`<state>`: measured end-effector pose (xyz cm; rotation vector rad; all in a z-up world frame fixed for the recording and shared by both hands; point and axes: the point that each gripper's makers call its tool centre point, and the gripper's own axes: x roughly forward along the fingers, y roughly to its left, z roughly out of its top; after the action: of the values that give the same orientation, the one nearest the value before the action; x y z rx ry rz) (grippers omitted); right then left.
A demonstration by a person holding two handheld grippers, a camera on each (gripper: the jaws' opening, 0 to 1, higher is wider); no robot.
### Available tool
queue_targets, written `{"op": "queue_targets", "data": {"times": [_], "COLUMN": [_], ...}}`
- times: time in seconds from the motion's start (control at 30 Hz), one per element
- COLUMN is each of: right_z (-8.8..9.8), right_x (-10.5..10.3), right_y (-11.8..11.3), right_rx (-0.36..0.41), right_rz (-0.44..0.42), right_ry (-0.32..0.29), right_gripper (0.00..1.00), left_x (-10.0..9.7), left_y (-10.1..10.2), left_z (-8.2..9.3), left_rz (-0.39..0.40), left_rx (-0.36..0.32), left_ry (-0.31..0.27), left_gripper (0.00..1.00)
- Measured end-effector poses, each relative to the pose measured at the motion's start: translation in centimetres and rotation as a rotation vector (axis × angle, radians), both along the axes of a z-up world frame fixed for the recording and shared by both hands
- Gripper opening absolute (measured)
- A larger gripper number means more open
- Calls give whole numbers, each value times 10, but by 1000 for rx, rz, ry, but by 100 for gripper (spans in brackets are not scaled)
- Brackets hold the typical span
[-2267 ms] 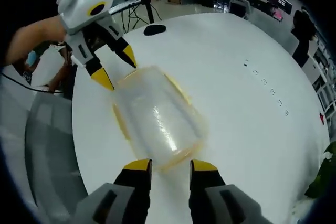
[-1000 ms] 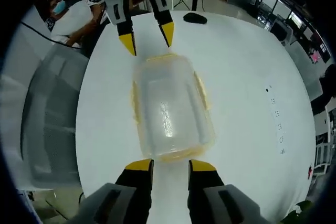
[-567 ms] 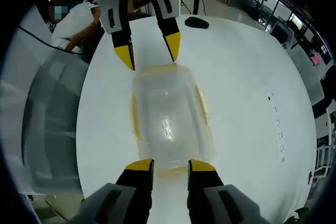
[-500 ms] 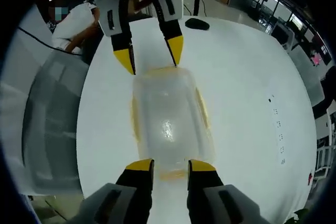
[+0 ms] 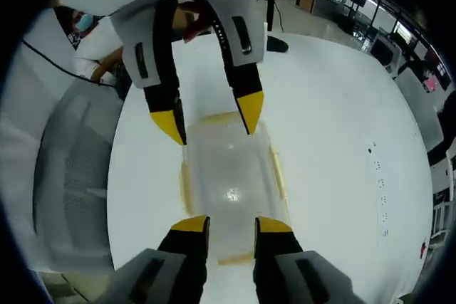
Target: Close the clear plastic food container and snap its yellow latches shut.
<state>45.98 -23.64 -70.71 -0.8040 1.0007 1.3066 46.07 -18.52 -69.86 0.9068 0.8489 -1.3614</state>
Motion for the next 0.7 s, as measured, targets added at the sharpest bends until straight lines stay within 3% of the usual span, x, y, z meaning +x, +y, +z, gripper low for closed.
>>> {"op": "queue_targets", "data": {"times": [0.33,0.7], "right_z": [2,3], "right_x": [1,6], "right_y": [14,18], "right_rx": [31,51], "right_rz": [7,-1], "right_ry": [-2,-9], "right_gripper": [22,22], "left_x": [0,0], "left_y": [-12,-12], "left_z": [0,-2], "left_rz": [3,9], "left_rx": [-28,-30], "left_ry": [2,5], "left_gripper": [35,34]}}
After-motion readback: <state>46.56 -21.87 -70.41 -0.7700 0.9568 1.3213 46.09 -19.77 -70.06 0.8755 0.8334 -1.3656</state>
